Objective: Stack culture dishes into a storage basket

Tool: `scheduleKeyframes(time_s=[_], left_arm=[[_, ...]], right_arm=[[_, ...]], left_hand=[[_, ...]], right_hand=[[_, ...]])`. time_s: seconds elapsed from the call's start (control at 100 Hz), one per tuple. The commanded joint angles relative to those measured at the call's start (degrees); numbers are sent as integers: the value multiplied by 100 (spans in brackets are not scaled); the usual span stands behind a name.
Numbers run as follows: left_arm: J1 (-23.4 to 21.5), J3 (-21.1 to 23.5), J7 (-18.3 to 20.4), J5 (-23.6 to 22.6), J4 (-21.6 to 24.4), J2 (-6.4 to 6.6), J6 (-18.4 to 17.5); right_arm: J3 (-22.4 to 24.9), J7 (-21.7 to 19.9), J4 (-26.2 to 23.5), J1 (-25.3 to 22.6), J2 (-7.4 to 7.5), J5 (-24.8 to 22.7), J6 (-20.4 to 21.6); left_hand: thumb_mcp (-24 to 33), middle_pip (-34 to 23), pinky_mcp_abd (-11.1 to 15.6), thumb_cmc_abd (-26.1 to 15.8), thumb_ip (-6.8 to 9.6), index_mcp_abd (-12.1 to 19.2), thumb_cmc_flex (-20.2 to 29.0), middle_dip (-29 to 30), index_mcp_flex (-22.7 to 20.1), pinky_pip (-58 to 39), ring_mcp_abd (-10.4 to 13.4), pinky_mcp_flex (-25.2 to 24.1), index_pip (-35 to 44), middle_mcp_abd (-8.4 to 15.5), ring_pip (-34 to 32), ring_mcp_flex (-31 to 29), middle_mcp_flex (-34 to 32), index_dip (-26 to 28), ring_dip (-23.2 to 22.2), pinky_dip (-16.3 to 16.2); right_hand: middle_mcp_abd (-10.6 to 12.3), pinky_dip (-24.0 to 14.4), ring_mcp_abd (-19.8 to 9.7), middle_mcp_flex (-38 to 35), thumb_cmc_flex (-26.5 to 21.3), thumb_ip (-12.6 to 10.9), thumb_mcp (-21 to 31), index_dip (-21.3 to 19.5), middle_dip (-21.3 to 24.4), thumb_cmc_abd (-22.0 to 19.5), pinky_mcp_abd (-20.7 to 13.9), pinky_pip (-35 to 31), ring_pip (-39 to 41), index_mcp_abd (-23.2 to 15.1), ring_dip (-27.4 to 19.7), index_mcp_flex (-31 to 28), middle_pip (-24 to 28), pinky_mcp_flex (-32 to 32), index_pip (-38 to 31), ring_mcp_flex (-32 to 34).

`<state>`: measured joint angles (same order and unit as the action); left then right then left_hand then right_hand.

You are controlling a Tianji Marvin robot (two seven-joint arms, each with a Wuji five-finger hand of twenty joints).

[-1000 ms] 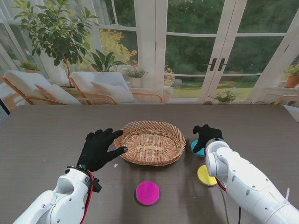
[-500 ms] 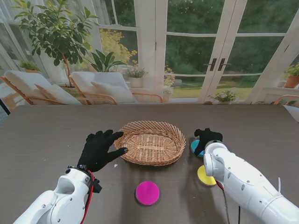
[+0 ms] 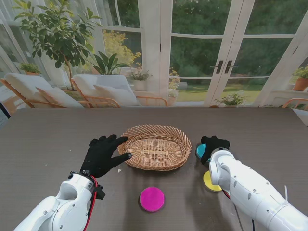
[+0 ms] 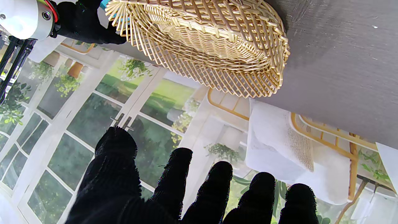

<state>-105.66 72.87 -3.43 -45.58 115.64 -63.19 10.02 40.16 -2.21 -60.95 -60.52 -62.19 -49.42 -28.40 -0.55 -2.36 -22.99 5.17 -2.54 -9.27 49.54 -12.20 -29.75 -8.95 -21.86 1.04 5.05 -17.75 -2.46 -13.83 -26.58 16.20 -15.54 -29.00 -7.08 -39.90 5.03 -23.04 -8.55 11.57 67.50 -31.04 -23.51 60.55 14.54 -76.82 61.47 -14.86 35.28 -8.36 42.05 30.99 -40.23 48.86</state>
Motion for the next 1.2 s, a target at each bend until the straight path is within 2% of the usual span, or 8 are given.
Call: scheduleKeyframes(time_s=[0.0, 0.24, 0.47, 0.59, 0.87, 1.01, 1.19], left_arm=[[-6, -5, 116, 10, 45, -6, 19], [18, -23, 168, 35, 41, 0, 59], [17, -30, 187, 40, 52, 1, 99], [8, -23, 190, 33, 57, 2, 104], [-16, -10, 191, 31, 71, 2, 113], [-40, 3, 208, -18, 90, 7, 130], [-56, 8, 215, -19, 108, 7, 157]], right_arm=[[-68, -40, 41, -21, -26, 5, 10], [-242, 119, 244, 47, -90, 158, 39], [-243, 343, 393, 51, -157, 275, 66], [-195, 426, 428, 40, -181, 310, 78], [-168, 628, 498, 35, -226, 331, 112], [31, 585, 247, -62, -176, 173, 121], [670, 245, -589, -441, -25, -291, 247]], left_hand=[[-34, 1, 39, -253, 185, 3, 114, -56, -53, 104, -72, -59, 13, -43, -58, -126, -126, 26, -52, -81], [-36, 2, 37, -269, 185, 14, 108, -56, -56, 106, -89, -58, 14, -41, -60, -134, -123, 28, -54, -82], [-35, 0, 35, -281, 186, 19, 115, -57, -91, 107, -100, -58, 27, -37, -64, -145, -129, 32, -57, -81], [-37, 1, 35, -285, 185, 24, 116, -57, -112, 108, -105, -56, 34, -39, -61, -143, -129, 35, -57, -81], [-39, 0, 35, -288, 184, 30, 123, -57, -137, 110, -108, -58, 41, -45, -64, -150, -131, 40, -60, -80], [-37, -2, 34, -294, 185, 24, 128, -58, -134, 111, -115, -60, 38, -52, -64, -153, -135, 40, -61, -80], [-39, -1, 36, -298, 184, 23, 129, -59, -136, 111, -114, -59, 38, -52, -65, -157, -134, 40, -62, -79]], right_hand=[[-53, -194, 26, -178, -176, 106, 429, -179, -112, 354, -15, -387, 109, -72, 79, 53, 142, 336, -280, 307], [-13, -125, -66, -751, -620, -62, 494, -255, -194, 97, 12, -562, 168, -55, 93, -85, 317, 666, -862, 733], [-2, -6, -244, -1721, -1169, -260, 863, -185, -212, -147, 103, -764, 262, -20, 74, -650, 406, 1294, -1382, 1493], [3, 67, -314, -2137, -1314, -309, 1019, -142, -228, -286, 126, -834, 270, 98, 72, -928, 440, 1585, -1652, 1834], [92, 191, -439, -2510, -1499, -365, 1256, -86, -322, -387, 112, -893, 222, 179, 99, -1032, 547, 1991, -2091, 2244], [100, 208, -423, -2522, -1525, -371, 1269, -41, -344, -419, 112, -920, 226, 170, 125, -1026, 561, 2033, -2128, 2270], [79, 209, -395, -2499, -1549, -380, 1242, 10, -372, -467, 116, -964, 271, 195, 169, -1043, 562, 2044, -2147, 2263]])
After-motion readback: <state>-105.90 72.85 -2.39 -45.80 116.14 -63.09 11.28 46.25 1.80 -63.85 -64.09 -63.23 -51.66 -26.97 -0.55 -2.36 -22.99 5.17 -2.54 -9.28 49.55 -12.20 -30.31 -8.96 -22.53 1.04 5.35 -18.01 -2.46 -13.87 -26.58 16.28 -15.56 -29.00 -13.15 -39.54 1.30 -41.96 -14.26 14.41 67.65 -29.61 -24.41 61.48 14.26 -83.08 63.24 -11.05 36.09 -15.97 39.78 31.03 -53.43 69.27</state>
